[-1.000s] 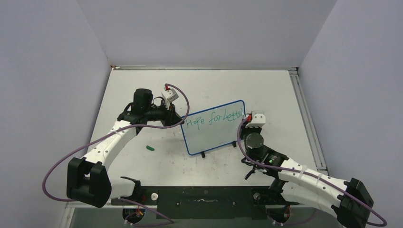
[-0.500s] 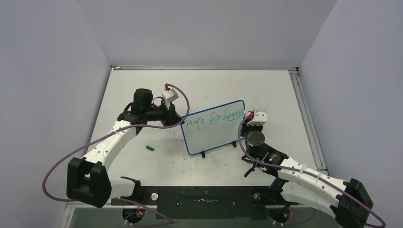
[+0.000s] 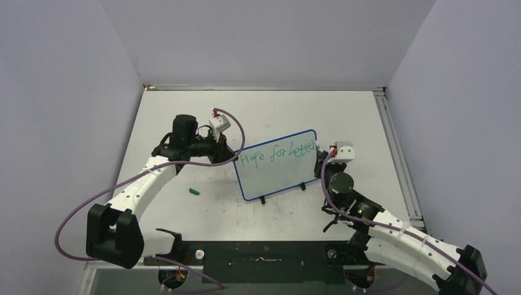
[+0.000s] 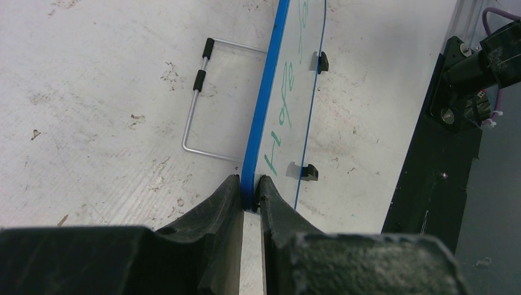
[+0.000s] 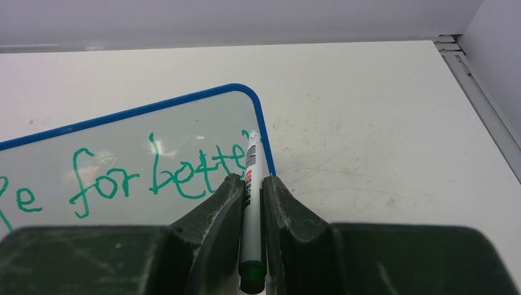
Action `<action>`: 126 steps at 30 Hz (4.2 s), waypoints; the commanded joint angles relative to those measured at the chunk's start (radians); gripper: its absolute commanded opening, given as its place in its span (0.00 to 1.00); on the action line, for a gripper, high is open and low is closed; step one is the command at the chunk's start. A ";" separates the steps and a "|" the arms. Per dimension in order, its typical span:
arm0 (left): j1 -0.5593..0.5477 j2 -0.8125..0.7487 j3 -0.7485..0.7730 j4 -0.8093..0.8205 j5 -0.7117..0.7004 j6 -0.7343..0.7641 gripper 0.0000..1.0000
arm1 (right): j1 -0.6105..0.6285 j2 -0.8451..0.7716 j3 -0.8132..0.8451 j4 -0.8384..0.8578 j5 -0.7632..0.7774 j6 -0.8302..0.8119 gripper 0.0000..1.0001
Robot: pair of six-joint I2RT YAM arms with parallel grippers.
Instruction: Write a sentence on the whiteboard
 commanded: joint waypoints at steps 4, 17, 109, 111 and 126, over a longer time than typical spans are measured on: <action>-0.002 0.002 0.015 -0.053 -0.045 0.033 0.00 | -0.005 -0.081 0.062 -0.078 -0.152 0.022 0.05; -0.017 -0.022 0.011 -0.062 -0.067 0.028 0.00 | 0.134 -0.102 0.015 -0.130 -0.470 0.163 0.05; -0.027 -0.018 0.020 -0.073 -0.076 0.034 0.00 | 0.516 0.533 -0.021 0.481 -0.027 0.044 0.05; -0.027 -0.018 0.020 -0.072 -0.075 0.034 0.00 | 0.514 0.533 -0.014 0.498 -0.020 0.018 0.05; -0.026 -0.019 0.022 -0.072 -0.075 0.034 0.00 | 0.499 0.531 0.017 0.582 0.002 -0.069 0.05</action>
